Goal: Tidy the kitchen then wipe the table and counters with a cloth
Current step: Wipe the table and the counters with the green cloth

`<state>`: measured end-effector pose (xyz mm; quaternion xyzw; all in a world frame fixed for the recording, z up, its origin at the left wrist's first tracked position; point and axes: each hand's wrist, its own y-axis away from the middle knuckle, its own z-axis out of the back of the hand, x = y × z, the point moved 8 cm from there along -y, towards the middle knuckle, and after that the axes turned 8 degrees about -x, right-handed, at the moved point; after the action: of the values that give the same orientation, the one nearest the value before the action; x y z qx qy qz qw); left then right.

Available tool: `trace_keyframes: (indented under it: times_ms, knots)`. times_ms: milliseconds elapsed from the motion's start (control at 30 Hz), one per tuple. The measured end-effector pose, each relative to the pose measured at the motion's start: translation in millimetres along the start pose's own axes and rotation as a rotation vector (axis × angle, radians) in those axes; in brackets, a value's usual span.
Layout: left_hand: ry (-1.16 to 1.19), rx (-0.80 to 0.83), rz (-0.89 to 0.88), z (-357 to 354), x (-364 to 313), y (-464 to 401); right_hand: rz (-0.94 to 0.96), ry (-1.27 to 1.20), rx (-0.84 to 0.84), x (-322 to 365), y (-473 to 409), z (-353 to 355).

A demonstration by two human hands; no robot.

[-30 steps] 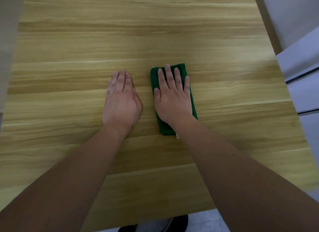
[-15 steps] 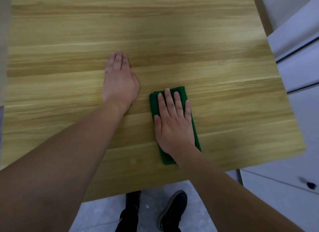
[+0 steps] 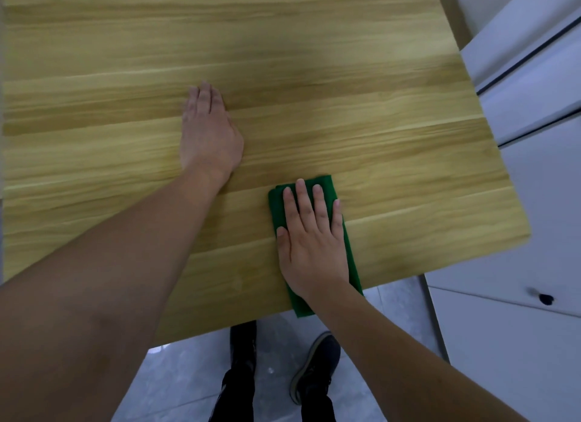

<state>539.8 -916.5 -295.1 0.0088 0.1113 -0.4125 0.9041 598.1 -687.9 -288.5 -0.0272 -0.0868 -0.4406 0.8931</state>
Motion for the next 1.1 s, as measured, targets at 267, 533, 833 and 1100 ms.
trace_keyframes:
  times_ms: [267,533,833,1100]
  knots:
    - [-0.041,0.039,-0.035,-2,-1,-2,-0.063,0.010,0.002,11,4,-1]
    - [-0.016,0.098,-0.136,14,6,-12,-0.053,-0.023,0.070,42,-29,-4]
    - [0.003,-0.006,-0.155,38,100,-20,-0.040,0.008,0.065,62,-95,-10]
    - [0.076,-0.080,-0.178,42,127,-27,-0.019,0.039,0.047,71,-154,-11]
